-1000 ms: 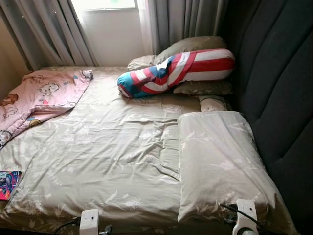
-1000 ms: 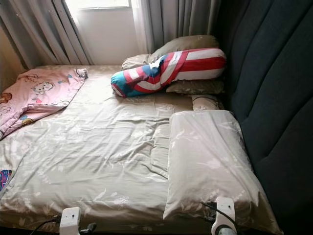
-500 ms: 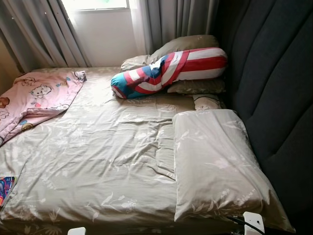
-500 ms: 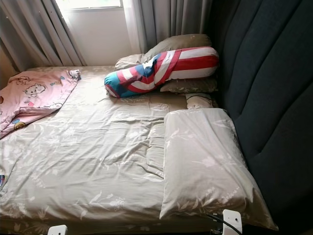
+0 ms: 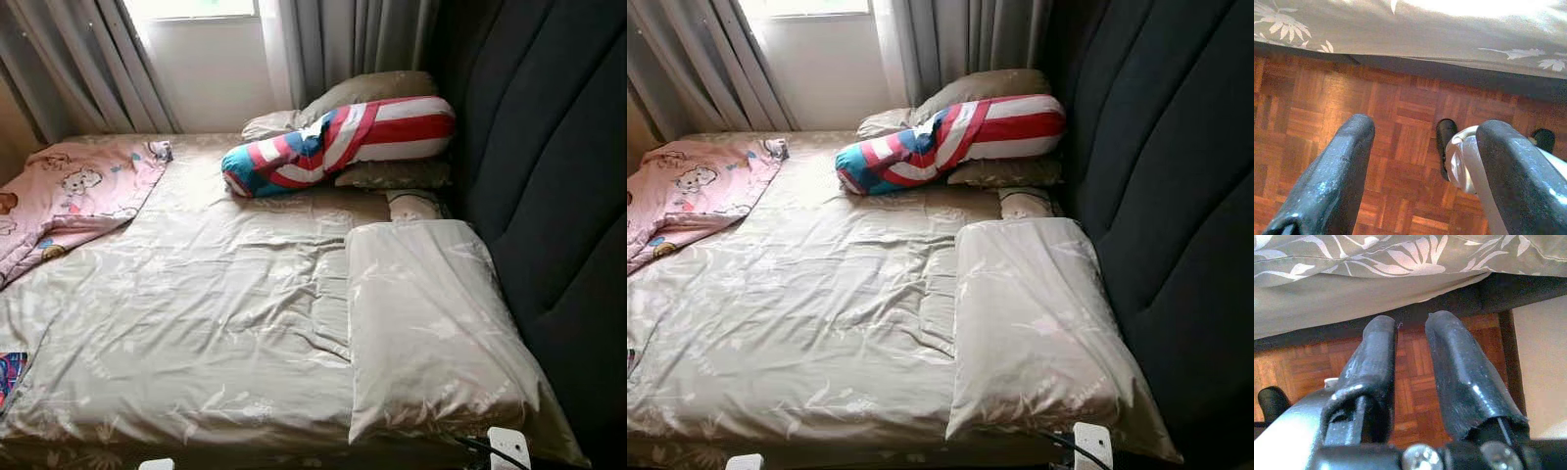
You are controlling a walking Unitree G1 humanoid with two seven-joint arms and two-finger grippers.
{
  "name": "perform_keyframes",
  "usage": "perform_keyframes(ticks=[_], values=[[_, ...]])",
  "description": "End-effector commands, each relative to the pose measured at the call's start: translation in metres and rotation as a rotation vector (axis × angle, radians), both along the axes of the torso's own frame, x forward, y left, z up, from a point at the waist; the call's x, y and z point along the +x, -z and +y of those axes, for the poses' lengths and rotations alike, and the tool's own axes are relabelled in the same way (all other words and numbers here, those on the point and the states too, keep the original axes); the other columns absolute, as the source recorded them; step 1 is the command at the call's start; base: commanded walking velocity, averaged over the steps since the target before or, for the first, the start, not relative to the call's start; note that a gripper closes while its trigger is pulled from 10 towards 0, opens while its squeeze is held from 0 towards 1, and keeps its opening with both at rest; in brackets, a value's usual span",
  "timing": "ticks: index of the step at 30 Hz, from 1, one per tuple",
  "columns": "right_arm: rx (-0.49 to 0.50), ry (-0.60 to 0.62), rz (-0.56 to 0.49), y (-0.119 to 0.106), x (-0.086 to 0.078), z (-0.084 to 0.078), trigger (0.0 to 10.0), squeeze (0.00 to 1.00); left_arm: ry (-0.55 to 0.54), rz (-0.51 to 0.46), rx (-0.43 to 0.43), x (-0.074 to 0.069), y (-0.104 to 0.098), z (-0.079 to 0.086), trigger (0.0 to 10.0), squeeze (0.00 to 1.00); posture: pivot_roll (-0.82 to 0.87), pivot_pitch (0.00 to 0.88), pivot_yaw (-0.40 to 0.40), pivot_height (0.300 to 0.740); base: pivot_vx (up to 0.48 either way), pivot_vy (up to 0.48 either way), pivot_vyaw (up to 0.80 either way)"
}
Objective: Clean up the room
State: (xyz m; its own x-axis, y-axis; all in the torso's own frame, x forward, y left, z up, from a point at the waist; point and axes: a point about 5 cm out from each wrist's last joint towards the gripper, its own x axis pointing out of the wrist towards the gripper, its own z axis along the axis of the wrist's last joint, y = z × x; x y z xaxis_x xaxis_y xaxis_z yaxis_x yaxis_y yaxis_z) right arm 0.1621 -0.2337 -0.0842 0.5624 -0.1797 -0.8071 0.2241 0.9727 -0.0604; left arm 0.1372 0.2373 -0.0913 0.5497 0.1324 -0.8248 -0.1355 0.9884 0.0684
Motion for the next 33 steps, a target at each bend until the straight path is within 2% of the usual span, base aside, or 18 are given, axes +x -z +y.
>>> perform_keyframes(ticks=[1, 8, 17, 23, 27, 33], values=[[0.013, 0.0, 0.019, 0.0041, -0.0058, 0.0069, 10.0, 0.0, 0.023, 0.015, 0.019, -0.0032, 0.0, 0.0041, 10.0, 0.0, -0.12, 0.0, 0.036, 0.74, 0.0, 0.281, 0.0], [0.022, 0.0, 0.019, 0.0035, -0.0034, 0.0078, 10.0, 0.0, 0.037, 0.015, 0.019, -0.0014, -0.0004, 0.0036, 10.0, 0.0, -0.14, 0.0, 0.051, 0.74, 0.0, 0.0, 0.0], [0.024, -0.021, 0.03, 0.0036, -0.0028, 0.008, 10.0, 0.0, 0.046, 0.013, 0.023, -0.0013, -0.0007, 0.0042, 10.0, 0.0, -0.13, 0.0, 0.05, 0.74, 0.0, 0.294, 0.0], [0.029, -0.018, 0.029, 0.0033, -0.0023, 0.0076, 10.0, 0.0, 0.061, 0.026, 0.029, -0.0034, 0.0003, 0.0036, 10.0, 0.0, -0.14, 0.0, 0.055, 0.74, 0.0, 0.0, 0.0], [0.03, -0.016, 0.028, 0.0034, -0.0027, 0.0074, 10.0, 0.0, 0.066, 0.027, 0.028, -0.0031, 0.0004, 0.0028, 10.0, 0.0, -0.14, 0.0, 0.056, 0.74, 0.0, 0.398, 0.0], [0.032, -0.012, 0.026, 0.0033, -0.0024, 0.0075, 10.0, 0.0, 0.064, 0.015, 0.022, 0.001, -0.0009, 0.0021, 10.0, 0.0, -0.14, 0.0, 0.053, 0.74, 0.0, 0.08, 0.0]])
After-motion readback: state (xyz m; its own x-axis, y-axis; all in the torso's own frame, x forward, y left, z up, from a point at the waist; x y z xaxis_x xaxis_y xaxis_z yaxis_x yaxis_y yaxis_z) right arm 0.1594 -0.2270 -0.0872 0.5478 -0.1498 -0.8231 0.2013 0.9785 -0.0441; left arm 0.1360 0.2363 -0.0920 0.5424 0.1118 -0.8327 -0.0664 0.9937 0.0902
